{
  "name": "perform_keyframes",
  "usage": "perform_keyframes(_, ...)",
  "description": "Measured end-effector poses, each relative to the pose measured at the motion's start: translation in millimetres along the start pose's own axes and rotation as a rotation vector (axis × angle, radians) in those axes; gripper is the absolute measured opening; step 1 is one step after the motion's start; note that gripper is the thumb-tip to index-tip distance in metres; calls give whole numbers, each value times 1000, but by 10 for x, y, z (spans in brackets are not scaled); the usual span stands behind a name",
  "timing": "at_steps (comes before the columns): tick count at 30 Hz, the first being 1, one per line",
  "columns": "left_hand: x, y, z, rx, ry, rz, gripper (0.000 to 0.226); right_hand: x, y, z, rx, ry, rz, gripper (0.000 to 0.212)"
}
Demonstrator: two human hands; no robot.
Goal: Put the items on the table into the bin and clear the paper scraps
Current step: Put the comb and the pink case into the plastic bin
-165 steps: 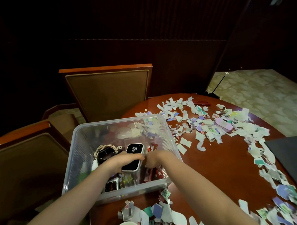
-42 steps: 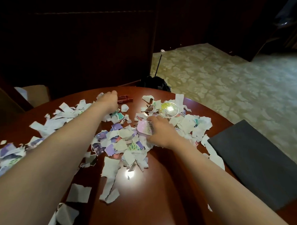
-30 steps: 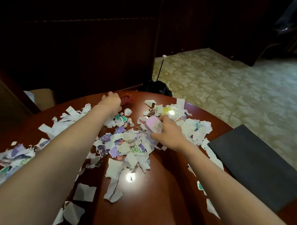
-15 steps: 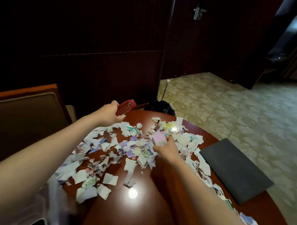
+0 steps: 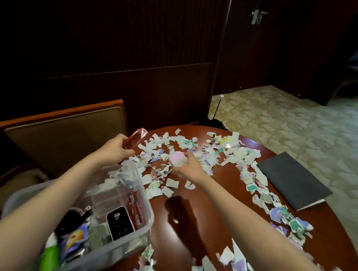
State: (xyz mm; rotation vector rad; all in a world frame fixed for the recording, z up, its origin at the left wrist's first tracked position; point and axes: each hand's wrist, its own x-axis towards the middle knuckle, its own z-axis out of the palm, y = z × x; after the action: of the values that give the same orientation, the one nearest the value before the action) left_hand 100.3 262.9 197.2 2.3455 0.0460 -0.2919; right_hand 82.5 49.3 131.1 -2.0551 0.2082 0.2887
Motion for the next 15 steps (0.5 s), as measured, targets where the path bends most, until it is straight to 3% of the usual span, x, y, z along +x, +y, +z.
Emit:
perform_keyframes(6,-565,-502,-5,-217,-28,-61,29,-359,-178,70,-175,-126,-90,67)
perform_keyframes(12,-1031,-1037,-54,-393,36,-165,27,-593,-260,298,192,-66,32,69)
perform_keyframes(15,-1155,-1267,-124,-389,89,-214,26,-683,-251,541,264,-11,57,75)
